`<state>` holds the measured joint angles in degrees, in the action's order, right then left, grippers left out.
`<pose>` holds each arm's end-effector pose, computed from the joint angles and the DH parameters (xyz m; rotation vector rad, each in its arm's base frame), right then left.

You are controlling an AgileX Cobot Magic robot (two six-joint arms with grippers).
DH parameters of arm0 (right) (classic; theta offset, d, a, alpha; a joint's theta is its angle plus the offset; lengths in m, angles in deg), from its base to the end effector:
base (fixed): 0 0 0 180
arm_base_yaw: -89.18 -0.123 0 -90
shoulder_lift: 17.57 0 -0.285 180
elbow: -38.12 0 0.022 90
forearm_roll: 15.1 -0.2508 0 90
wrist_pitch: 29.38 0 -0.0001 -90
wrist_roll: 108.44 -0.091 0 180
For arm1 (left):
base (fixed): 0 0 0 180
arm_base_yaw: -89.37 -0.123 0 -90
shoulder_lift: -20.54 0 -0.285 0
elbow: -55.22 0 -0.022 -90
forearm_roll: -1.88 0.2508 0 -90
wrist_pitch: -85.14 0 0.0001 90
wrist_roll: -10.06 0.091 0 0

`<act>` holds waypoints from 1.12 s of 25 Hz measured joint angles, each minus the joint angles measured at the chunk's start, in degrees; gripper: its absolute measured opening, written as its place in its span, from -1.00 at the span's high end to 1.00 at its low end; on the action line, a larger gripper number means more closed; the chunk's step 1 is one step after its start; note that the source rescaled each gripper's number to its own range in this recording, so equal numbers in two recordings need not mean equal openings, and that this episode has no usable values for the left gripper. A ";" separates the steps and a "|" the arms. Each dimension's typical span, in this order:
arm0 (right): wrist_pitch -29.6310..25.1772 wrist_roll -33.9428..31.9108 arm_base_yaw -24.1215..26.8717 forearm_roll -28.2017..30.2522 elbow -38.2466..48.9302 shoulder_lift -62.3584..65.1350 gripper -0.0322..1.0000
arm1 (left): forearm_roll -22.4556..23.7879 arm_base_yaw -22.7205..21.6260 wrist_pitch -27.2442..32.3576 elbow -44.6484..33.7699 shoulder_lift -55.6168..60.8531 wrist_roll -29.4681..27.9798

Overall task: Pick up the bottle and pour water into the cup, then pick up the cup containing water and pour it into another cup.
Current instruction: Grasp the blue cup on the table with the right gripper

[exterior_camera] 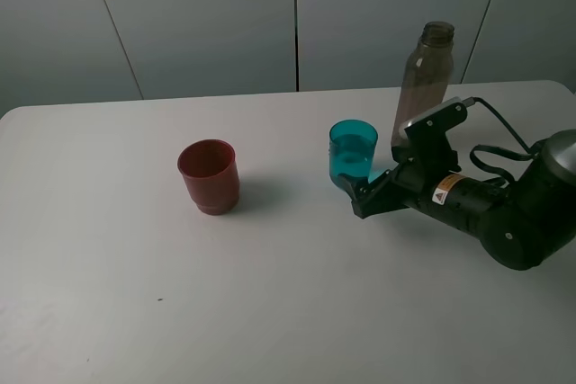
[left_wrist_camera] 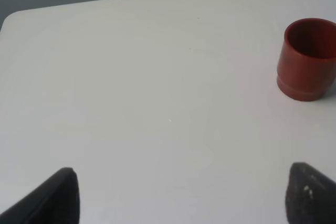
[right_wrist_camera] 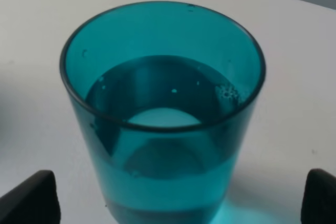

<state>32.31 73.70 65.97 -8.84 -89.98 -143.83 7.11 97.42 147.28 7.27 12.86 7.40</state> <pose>0.2535 0.1182 0.0622 -0.5593 1.9678 0.2957 -0.0065 0.0083 0.2786 0.0903 2.0501 -0.0068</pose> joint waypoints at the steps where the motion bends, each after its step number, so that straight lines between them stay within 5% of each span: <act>1: 0.32 0.00 0.00 0.43 -0.40 -0.27 -1.00 | 0.00 0.00 0.00 0.00 0.00 0.00; 7: 6.50 -0.05 0.00 0.56 -1.18 -2.93 -1.00 | 0.00 0.00 0.00 0.00 0.00 0.00; 28: 7.80 -2.15 0.00 0.32 -8.75 -8.30 -1.00 | 0.00 0.00 0.00 0.00 0.00 0.00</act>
<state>40.10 71.56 65.97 -8.52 -98.73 -152.12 7.11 97.42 147.28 7.27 12.86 7.40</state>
